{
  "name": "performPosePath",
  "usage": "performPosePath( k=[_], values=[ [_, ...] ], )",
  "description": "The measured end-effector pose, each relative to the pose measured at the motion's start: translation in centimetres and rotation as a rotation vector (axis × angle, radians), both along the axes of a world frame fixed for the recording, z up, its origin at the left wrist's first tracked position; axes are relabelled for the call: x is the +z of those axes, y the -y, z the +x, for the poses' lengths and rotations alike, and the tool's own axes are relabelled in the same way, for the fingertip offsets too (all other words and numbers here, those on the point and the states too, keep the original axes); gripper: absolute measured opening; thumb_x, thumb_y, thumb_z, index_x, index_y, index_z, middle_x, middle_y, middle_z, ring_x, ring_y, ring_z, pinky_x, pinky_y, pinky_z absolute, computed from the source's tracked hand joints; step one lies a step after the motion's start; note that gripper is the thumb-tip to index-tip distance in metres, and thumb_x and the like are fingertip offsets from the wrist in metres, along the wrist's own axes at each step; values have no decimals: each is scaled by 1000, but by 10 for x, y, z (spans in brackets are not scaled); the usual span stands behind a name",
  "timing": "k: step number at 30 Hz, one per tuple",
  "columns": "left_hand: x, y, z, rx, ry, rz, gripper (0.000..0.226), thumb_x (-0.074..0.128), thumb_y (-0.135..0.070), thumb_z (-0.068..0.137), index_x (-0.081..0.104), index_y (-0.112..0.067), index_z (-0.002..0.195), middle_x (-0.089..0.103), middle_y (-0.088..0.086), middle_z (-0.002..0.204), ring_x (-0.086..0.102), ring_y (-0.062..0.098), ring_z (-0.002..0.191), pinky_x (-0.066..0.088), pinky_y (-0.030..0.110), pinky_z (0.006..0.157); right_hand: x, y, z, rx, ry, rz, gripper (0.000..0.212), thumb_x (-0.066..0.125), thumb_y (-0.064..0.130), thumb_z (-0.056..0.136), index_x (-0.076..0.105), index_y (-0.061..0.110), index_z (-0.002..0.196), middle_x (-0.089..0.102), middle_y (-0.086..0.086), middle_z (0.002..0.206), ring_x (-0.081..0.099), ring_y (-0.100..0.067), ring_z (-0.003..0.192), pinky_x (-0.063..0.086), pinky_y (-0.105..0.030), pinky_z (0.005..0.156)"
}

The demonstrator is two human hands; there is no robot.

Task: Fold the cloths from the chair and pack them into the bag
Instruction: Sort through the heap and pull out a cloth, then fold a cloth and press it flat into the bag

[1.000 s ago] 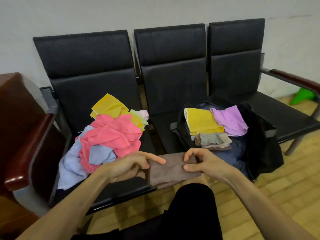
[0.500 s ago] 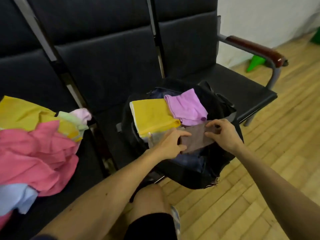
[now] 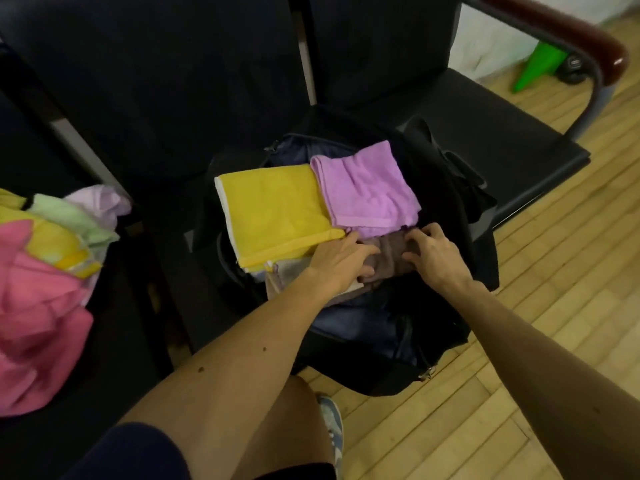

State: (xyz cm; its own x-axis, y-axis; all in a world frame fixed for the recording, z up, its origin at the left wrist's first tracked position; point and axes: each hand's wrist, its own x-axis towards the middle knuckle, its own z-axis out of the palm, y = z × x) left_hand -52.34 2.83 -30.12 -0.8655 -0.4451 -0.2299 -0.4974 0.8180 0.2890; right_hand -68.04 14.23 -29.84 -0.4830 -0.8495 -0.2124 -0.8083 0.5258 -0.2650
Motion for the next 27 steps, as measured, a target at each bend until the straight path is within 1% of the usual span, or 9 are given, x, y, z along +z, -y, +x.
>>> performPosePath(
  k=[6, 8, 10, 12, 15, 18, 23, 25, 27],
  values=[
    [14, -4, 5, 1, 6, 60, 48, 57, -36, 98, 48, -28, 144, 42, 8, 141, 52, 31, 119, 45, 39, 89, 11, -1, 3, 1, 17, -6, 40, 63, 25, 95, 57, 13, 133, 43, -19, 142, 52, -36, 122, 42, -42, 103],
    [29, -5, 18, -13, -61, 88, 43, 57, -32, 99, 53, -23, 141, 44, 7, 139, 53, 29, 117, 46, 40, 93, 24, -4, 9, -1, 18, -46, 33, 63, 24, 94, 63, 13, 125, 53, -17, 134, 56, -33, 117, 44, -43, 100],
    [49, -3, 36, 6, -203, 105, 33, 58, -28, 99, 63, -19, 130, 50, 4, 133, 55, 23, 113, 46, 38, 92, 41, -7, 18, -26, -12, -176, 20, 61, 22, 94, 70, 10, 107, 64, -14, 113, 63, -29, 96, 53, -45, 87],
    [70, 0, 68, 92, -365, 114, 22, 58, -25, 99, 70, -18, 117, 59, -1, 122, 57, 13, 103, 47, 34, 89, 61, -8, 39, -36, -31, -405, 14, 61, 19, 94, 71, 8, 96, 68, -10, 99, 64, -24, 83, 55, -41, 77],
    [95, 2, 142, 285, -558, 104, 13, 64, -21, 95, 74, -18, 103, 67, -7, 97, 58, 2, 81, 48, 21, 77, 91, 9, 108, 32, 38, -740, 6, 67, 14, 89, 71, 10, 91, 71, -6, 92, 66, -23, 78, 55, -38, 74],
    [106, -2, 242, 549, -613, 69, 8, 70, -20, 91, 74, -22, 97, 69, -12, 81, 63, 4, 74, 48, 15, 70, 92, 39, 214, 221, 250, -877, 11, 65, 17, 87, 70, 10, 95, 71, -4, 93, 65, -20, 84, 53, -34, 75],
    [86, -10, 407, 970, -505, -17, 9, 73, -18, 87, 73, -26, 90, 66, -11, 69, 62, 7, 66, 49, 26, 68, 68, 71, 377, 425, 490, -723, 22, 68, 20, 88, 67, 16, 109, 67, 2, 98, 66, -15, 91, 55, -36, 79],
    [72, -13, 466, 1104, -377, -14, 6, 74, -21, 86, 73, -24, 92, 62, -13, 66, 65, 13, 71, 43, 25, 65, 58, 82, 431, 487, 538, -620, 21, 68, 18, 87, 68, 18, 108, 68, 3, 98, 67, -14, 90, 55, -38, 78],
    [54, -15, 509, 1195, -283, 0, 9, 72, -21, 87, 73, -22, 96, 65, -10, 75, 68, 17, 81, 38, 23, 64, 49, 89, 471, 531, 563, -499, 18, 66, 18, 88, 67, 18, 106, 69, 4, 98, 67, -16, 89, 55, -39, 77]
  ],
)
